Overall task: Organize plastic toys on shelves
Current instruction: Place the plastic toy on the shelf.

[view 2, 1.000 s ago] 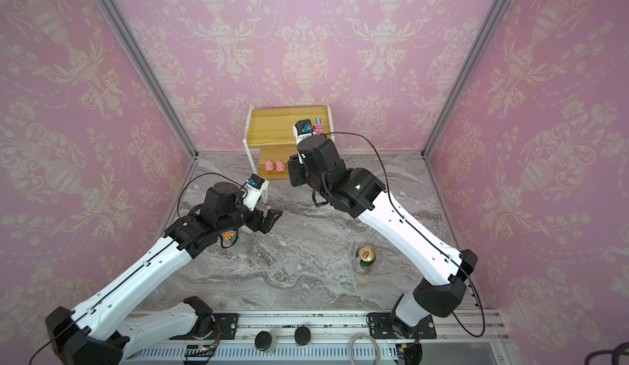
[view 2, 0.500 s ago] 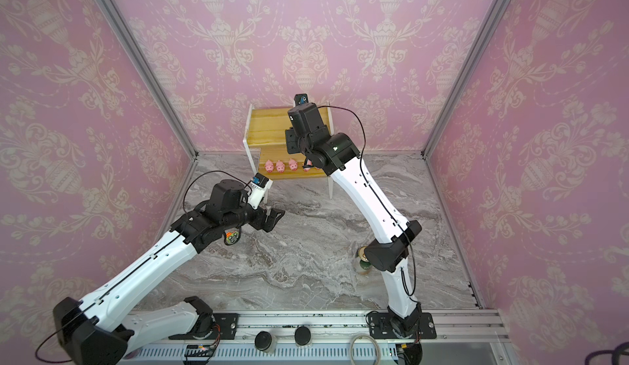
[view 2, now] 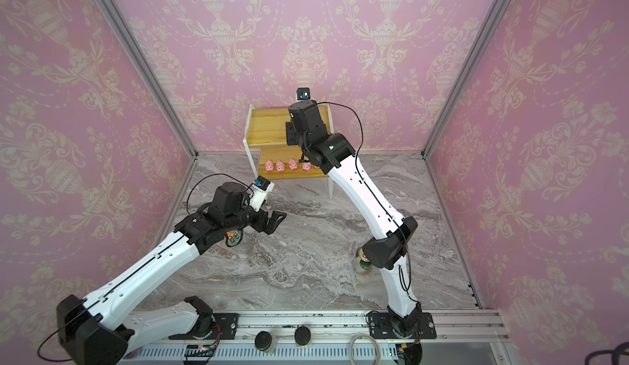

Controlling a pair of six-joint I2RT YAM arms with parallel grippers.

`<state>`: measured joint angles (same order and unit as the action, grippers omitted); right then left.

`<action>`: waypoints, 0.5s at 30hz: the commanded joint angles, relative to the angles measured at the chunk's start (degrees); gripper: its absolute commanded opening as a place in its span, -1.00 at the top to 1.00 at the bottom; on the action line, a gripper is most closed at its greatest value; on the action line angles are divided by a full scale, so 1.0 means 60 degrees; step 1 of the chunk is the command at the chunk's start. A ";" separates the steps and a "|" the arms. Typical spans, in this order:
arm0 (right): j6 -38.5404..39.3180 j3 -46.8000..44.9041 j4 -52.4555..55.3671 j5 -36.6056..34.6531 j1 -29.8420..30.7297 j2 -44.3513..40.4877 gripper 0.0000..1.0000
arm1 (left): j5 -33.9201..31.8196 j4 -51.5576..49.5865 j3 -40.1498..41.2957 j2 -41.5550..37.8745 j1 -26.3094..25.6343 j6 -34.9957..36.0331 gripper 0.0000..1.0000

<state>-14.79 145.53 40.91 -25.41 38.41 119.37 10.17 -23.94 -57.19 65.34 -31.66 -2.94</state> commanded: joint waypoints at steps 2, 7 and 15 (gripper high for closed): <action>0.0020 0.0395 -0.0383 -0.0330 -0.0143 0.0499 0.55 | 0.0274 0.0014 0.0156 0.0039 0.0047 -0.0180 -0.98; -0.0040 0.0676 -0.0372 -0.0307 -0.0276 0.0814 0.54 | 0.0307 0.0108 0.0230 -0.0006 0.0047 -0.0213 -0.98; -0.0119 0.0753 -0.0438 -0.0263 -0.0425 0.1062 0.52 | 0.0384 0.0224 0.0273 0.0081 0.0047 -0.0212 -0.98</action>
<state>-15.00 147.96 39.38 -26.41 36.34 124.66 11.25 -23.24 -56.42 65.36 -31.66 -3.14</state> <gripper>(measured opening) 0.277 0.990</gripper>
